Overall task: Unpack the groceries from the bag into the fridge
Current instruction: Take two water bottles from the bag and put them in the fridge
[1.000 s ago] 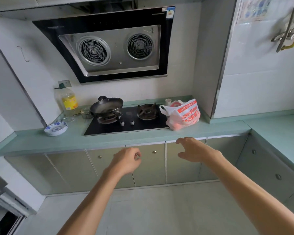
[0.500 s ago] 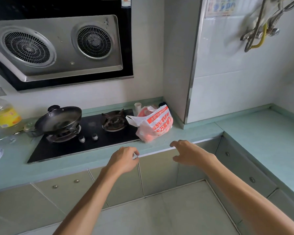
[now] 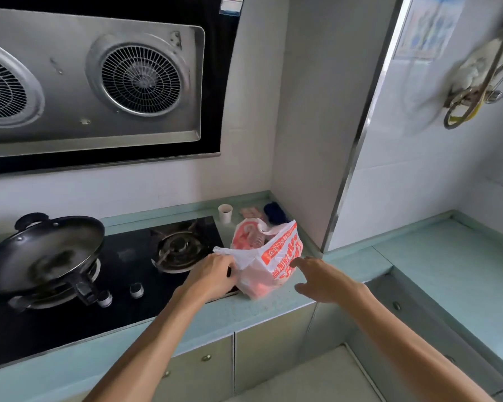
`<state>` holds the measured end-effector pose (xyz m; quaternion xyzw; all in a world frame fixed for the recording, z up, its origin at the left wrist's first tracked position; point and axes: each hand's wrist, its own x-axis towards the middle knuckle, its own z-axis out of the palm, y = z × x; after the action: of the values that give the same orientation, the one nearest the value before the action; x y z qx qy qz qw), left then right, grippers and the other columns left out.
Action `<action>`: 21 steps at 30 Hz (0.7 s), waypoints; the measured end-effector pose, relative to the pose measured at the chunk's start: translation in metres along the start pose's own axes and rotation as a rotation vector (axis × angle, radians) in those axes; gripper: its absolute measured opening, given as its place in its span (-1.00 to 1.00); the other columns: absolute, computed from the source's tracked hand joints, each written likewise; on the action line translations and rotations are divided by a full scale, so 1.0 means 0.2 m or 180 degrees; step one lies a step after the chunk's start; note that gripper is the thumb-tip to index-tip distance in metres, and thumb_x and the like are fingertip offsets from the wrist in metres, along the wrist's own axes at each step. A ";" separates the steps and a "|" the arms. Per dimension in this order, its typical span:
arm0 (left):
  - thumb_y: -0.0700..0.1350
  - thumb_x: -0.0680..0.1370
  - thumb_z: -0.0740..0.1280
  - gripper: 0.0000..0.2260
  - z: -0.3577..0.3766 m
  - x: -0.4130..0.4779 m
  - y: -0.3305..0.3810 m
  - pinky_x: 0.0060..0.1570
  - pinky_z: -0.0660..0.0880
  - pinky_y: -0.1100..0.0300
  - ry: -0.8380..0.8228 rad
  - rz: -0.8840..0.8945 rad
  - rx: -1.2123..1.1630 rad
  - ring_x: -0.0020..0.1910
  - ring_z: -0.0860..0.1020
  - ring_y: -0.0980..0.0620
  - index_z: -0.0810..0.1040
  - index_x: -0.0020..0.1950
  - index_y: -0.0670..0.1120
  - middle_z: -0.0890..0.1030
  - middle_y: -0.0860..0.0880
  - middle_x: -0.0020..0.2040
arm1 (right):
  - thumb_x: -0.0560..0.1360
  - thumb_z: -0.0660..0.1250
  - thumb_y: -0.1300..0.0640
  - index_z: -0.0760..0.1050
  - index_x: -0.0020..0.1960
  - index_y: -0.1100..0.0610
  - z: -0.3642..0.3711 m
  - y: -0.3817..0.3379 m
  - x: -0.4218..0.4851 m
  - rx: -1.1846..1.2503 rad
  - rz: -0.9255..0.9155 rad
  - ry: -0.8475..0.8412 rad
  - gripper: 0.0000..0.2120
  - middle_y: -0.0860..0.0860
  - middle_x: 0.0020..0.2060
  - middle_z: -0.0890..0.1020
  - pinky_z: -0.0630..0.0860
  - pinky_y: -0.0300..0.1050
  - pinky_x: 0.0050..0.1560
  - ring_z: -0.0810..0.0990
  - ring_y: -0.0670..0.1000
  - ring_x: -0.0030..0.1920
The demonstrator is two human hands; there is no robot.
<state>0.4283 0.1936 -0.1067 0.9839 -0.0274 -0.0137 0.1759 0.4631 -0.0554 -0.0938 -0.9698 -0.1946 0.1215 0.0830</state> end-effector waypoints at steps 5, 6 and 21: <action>0.04 0.51 0.44 -0.67 0.02 0.20 -0.17 0.08 0.52 0.14 -0.0041 0.0074 -0.0075 0.19 0.55 -0.01 0.53 0.25 0.03 0.53 -0.04 0.22 | 0.51 0.33 0.07 0.31 0.45 0.04 -0.04 -0.06 0.24 -0.0224 0.0057 -0.0023 -0.46 0.03 0.33 0.50 0.51 0.04 0.24 0.54 0.08 0.25; 0.06 0.50 0.44 -0.65 0.03 0.23 -0.20 0.07 0.51 0.14 -0.0074 0.0050 -0.0044 0.19 0.54 -0.02 0.52 0.24 0.02 0.51 -0.05 0.22 | 0.50 0.34 0.07 0.32 0.45 0.04 -0.04 -0.08 0.29 -0.0232 0.0043 0.0010 -0.46 0.04 0.32 0.50 0.53 0.03 0.22 0.55 0.08 0.24; 0.09 0.55 0.32 -0.75 0.12 0.79 -0.39 0.03 0.53 0.10 -0.0354 0.0087 -0.0014 0.06 0.54 0.00 0.55 0.15 0.00 0.51 0.01 0.10 | 0.54 0.30 0.17 0.44 0.38 0.11 -0.04 -0.03 0.91 0.0132 -0.0136 0.0047 -0.60 0.07 0.23 0.58 0.58 -0.09 0.07 0.61 0.07 0.12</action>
<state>0.5880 0.2483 -0.1593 0.9808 -0.0506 -0.0661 0.1764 0.6253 0.0208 -0.1229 -0.9643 -0.2121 0.1166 0.1070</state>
